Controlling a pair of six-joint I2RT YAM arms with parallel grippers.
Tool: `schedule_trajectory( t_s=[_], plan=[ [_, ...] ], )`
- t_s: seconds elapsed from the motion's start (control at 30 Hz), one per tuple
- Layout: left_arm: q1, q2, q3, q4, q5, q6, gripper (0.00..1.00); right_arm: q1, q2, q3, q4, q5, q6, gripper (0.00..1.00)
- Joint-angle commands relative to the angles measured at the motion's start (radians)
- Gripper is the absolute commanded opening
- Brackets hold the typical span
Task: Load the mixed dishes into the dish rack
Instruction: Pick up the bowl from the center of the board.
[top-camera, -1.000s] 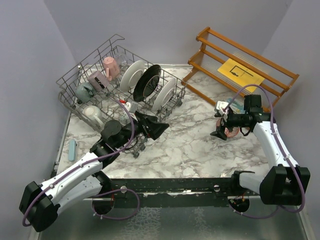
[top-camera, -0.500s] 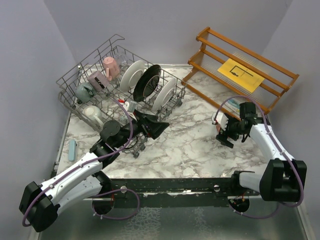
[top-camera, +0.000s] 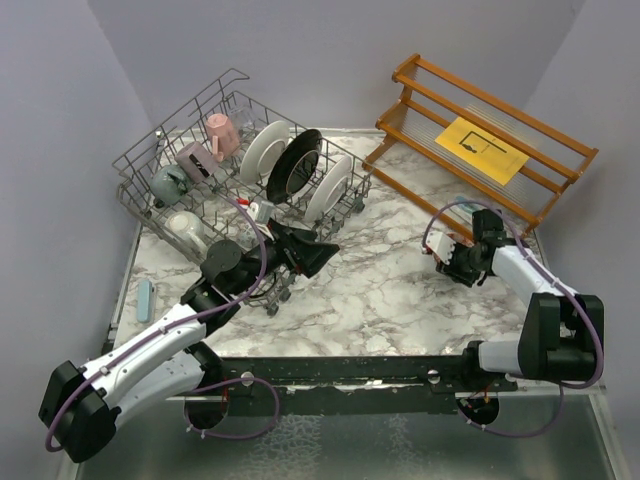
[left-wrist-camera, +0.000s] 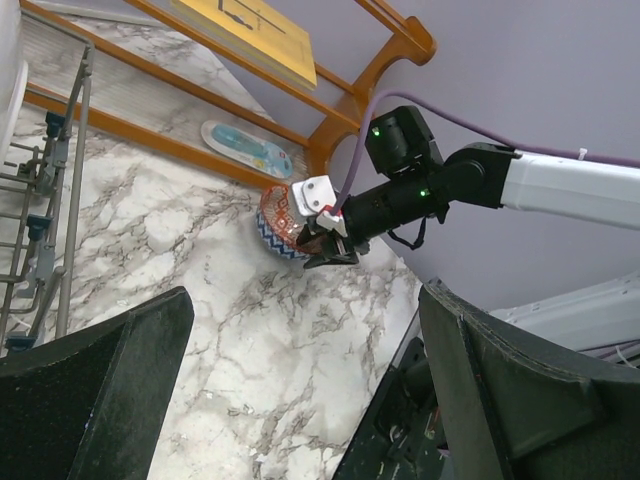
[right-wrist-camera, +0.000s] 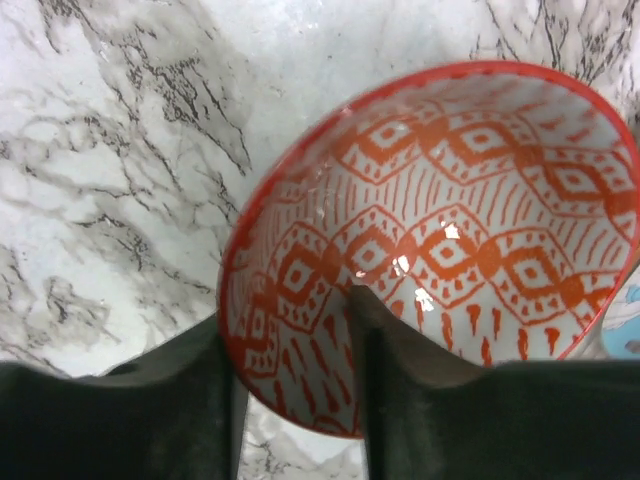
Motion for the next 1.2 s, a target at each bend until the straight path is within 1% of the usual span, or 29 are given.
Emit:
schedule_trajectory(
  t_s=[0.0, 0.13, 0.17, 0.23, 0.3, 0.4, 0.53, 0.67, 0.7, 0.77, 0.8, 0.87, 0.93, 1.07, 1.17],
  plan=[
    [-0.003, 0.009, 0.011, 0.048, 0.012, -0.001, 0.97, -0.004, 0.025, 0.018, 0.023, -0.011, -0.026, 0.30],
    [-0.002, 0.014, 0.001, 0.073, 0.019, 0.004, 0.97, -0.004, 0.017, 0.038, -0.031, -0.063, -0.057, 0.05],
    [-0.002, 0.015, -0.003, 0.082, 0.022, 0.006, 0.97, -0.005, 0.011, 0.044, -0.044, -0.076, -0.061, 0.02],
    [-0.002, 0.017, -0.012, 0.111, 0.028, 0.010, 0.97, -0.004, 0.002, 0.064, -0.085, -0.104, -0.074, 0.01],
    [-0.002, 0.018, -0.023, 0.145, 0.043, 0.020, 0.97, -0.004, -0.006, 0.103, -0.169, -0.154, -0.093, 0.01],
    [-0.003, 0.022, -0.045, 0.205, 0.084, 0.064, 0.96, -0.004, -0.010, 0.186, -0.320, -0.284, -0.135, 0.01],
    [-0.004, 0.031, -0.076, 0.323, 0.227, 0.214, 0.96, -0.004, -0.009, 0.280, -0.533, -0.506, -0.251, 0.01],
    [-0.004, 0.078, -0.078, 0.395, 0.369, 0.322, 0.96, -0.004, 0.007, 0.312, -0.744, -0.705, -0.452, 0.01],
    [-0.006, 0.095, -0.078, 0.410, 0.400, 0.360, 0.96, -0.001, 0.009, 0.309, -0.763, -0.738, -0.485, 0.01],
    [-0.021, 0.124, -0.078, 0.432, 0.445, 0.435, 0.96, 0.015, 0.004, 0.291, -0.767, -0.777, -0.495, 0.01],
    [-0.034, 0.135, -0.075, 0.432, 0.463, 0.507, 0.96, 0.034, -0.002, 0.280, -0.767, -0.775, -0.515, 0.01],
    [-0.066, 0.149, -0.067, 0.415, 0.479, 0.627, 0.97, 0.069, -0.017, 0.254, -0.766, -0.770, -0.571, 0.01],
    [-0.104, 0.162, -0.040, 0.344, 0.483, 0.756, 0.99, 0.107, -0.024, 0.242, -0.765, -0.779, -0.594, 0.01],
    [-0.193, 0.196, 0.039, 0.134, 0.454, 1.027, 0.99, 0.178, -0.019, 0.235, -0.765, -0.814, -0.615, 0.01],
    [-0.233, 0.217, 0.084, -0.016, 0.420, 1.212, 0.99, 0.218, -0.010, 0.231, -0.766, -0.842, -0.640, 0.01]
  ],
)
